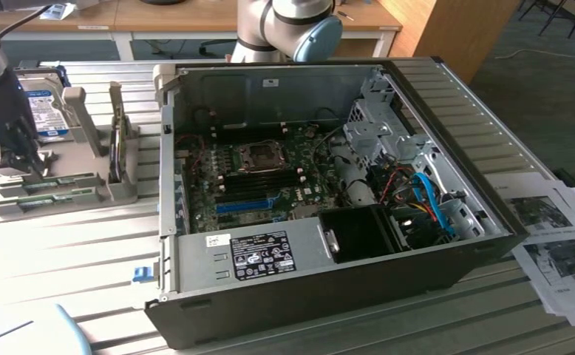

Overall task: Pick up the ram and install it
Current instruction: 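Pick up the ram and move it above insertion slot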

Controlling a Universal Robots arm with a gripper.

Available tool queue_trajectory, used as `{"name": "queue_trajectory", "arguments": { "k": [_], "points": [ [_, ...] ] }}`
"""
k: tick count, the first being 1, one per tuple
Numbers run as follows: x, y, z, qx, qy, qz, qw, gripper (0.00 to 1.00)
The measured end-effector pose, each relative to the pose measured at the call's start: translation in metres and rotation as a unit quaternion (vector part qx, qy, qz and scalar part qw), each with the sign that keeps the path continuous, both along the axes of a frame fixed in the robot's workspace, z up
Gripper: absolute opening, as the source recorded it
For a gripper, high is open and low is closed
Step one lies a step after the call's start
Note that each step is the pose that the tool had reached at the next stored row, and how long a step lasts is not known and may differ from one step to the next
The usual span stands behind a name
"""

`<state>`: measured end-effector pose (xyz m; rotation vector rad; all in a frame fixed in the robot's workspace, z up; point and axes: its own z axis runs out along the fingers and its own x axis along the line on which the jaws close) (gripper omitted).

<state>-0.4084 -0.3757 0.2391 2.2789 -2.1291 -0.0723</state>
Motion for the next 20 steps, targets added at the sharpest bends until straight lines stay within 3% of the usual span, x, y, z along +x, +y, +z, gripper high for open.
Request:
{"name": "queue_trajectory", "arguments": {
  "k": [11,20],
  "points": [
    [0.0,-0.0003,-0.0032,0.0,-0.0001,0.0,1.0,0.28],
    [0.0,-0.0093,-0.0032,0.0,0.0,0.0,1.0,0.28]
  ]
}}
